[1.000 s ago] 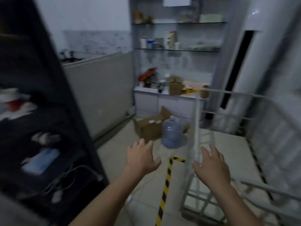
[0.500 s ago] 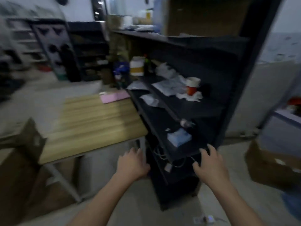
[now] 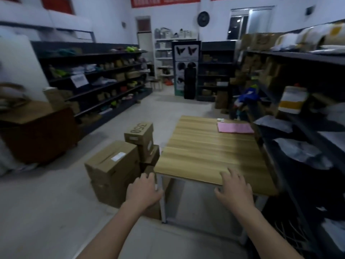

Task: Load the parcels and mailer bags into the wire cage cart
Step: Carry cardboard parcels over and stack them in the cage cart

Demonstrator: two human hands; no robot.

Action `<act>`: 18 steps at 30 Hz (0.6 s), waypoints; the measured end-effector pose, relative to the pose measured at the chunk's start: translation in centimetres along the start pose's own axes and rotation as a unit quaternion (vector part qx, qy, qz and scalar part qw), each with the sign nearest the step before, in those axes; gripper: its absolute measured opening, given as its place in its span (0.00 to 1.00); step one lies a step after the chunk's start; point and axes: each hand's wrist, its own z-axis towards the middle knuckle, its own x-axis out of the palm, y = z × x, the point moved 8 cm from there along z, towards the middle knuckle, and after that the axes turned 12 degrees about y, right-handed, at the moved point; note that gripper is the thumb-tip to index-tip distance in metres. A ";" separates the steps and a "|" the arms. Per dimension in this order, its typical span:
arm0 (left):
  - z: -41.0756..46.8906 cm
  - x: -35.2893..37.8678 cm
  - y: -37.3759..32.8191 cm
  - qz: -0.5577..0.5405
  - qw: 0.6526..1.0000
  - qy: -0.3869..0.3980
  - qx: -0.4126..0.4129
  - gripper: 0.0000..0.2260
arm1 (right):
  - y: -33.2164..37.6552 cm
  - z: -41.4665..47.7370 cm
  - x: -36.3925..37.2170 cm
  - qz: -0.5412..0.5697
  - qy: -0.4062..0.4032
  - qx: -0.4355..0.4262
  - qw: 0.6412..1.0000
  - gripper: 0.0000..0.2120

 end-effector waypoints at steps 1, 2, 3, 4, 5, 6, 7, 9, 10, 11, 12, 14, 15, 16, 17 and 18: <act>0.3 -0.1 1.0 -0.005 1.000 -0.001 -0.011 0.23 | 1.1 0.9 0.3 -0.004 0.007 -0.011 1.000 0.28; 0.7 -0.2 1.8 -0.011 1.000 -0.002 -0.019 0.23 | 1.9 1.9 0.6 -0.006 0.012 -0.021 1.000 0.28; 1.2 -0.2 2.4 -0.019 0.999 -0.003 -0.026 0.24 | 2.7 2.9 1.0 -0.008 0.016 -0.030 0.999 0.28; 1.9 0.0 2.8 -0.028 0.999 -0.001 -0.032 0.24 | 3.3 3.9 1.3 -0.009 0.022 -0.038 0.999 0.28; 2.6 0.3 3.2 -0.039 0.999 0.003 -0.037 0.24 | 4.0 4.9 1.8 -0.010 0.032 -0.047 0.998 0.27; 3.3 0.6 3.4 -0.047 0.998 0.009 -0.042 0.24 | 4.8 6.0 2.2 -0.010 0.041 -0.058 0.997 0.27; 4.2 0.9 3.5 -0.052 0.998 0.013 -0.044 0.24 | 5.4 7.1 2.5 -0.014 0.051 -0.068 0.996 0.27; 6.0 1.2 3.6 -0.051 0.997 0.019 -0.049 0.24 | 6.3 9.8 2.8 -0.029 0.065 -0.091 0.993 0.27; 7.0 1.2 3.7 -0.050 0.997 0.021 -0.052 0.24 | 6.6 11.3 2.7 -0.036 0.069 -0.099 0.992 0.27; 8.0 1.0 3.8 -0.053 0.997 0.022 -0.055 0.25 | 6.8 12.7 2.4 -0.041 0.070 -0.105 0.991 0.27; 9.1 0.7 3.8 -0.059 0.996 0.022 -0.061 0.25 | 7.0 14.2 2.0 -0.043 0.069 -0.110 0.991 0.27; 11.4 -0.1 4.0 -0.071 0.995 0.020 -0.073 0.25 | 7.5 16.8 0.9 -0.036 0.063 -0.118 0.990 0.28; 12.6 -0.7 3.9 -0.078 0.994 0.018 -0.077 0.25 | 7.8 18.0 0.4 -0.035 0.060 -0.122 0.990 0.29; 13.7 -1.2 3.8 -0.085 0.993 0.015 -0.081 0.25 | 8.2 19.2 -0.1 -0.034 0.058 -0.127 0.990 0.29; 14.8 -1.9 3.8 -0.093 0.992 0.011 -0.084 0.24 | 8.8 20.3 -0.4 -0.031 0.058 -0.130 0.989 0.28; 15.7 -2.5 3.9 -0.100 0.991 0.004 -0.087 0.23 | 9.3 21.4 -0.7 -0.028 0.060 -0.136 0.989 0.28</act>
